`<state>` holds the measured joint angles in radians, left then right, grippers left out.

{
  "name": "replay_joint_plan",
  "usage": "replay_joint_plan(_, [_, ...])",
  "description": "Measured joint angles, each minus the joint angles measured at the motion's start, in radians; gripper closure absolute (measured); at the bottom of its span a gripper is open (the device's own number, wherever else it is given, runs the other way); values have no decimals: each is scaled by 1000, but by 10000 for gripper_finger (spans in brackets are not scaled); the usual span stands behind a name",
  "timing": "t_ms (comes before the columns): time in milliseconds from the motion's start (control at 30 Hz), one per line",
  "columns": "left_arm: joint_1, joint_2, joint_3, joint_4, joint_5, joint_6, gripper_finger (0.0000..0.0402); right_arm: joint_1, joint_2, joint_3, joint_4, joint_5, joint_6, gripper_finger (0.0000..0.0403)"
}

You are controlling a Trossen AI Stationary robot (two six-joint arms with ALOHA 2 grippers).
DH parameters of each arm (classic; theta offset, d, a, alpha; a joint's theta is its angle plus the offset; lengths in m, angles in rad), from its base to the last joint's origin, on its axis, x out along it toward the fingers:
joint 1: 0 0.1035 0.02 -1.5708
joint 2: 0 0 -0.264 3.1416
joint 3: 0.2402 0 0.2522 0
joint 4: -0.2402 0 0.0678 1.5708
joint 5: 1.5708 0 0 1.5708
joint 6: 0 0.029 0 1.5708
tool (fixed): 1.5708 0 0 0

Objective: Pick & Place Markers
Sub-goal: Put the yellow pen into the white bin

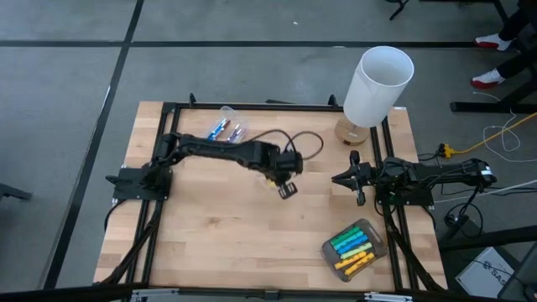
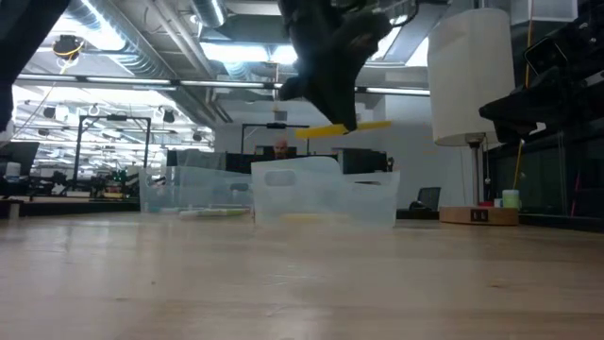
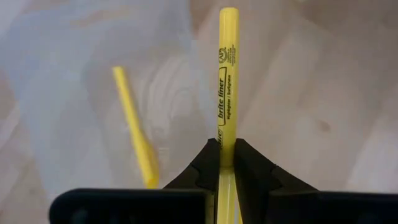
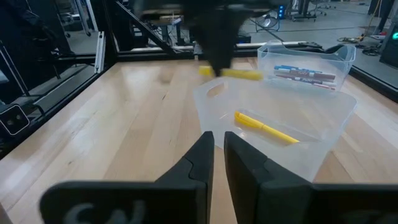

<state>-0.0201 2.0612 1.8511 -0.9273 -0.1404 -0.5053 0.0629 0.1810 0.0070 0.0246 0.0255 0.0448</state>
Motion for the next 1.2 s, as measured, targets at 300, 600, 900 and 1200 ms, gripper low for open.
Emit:
replay_joint_plan(300, [122, 0, 0, -29, 9, -13, 379, 0, 0, 0, 0, 0, 0, 363])
replay_joint_plan(600, [175, 0, 0, -28, 53, 12, 379, 0, 0, 0, 0, 0, 0, 363])
replay_joint_plan(900, [175, 7, -59, 3, 89, 12, 379, 0, 0, 0, 0, 0, 0, 363])
replay_joint_plan(1200, [171, 8, -138, 38, 109, -2, 379, 0, 0, 0, 0, 0, 0, 363])
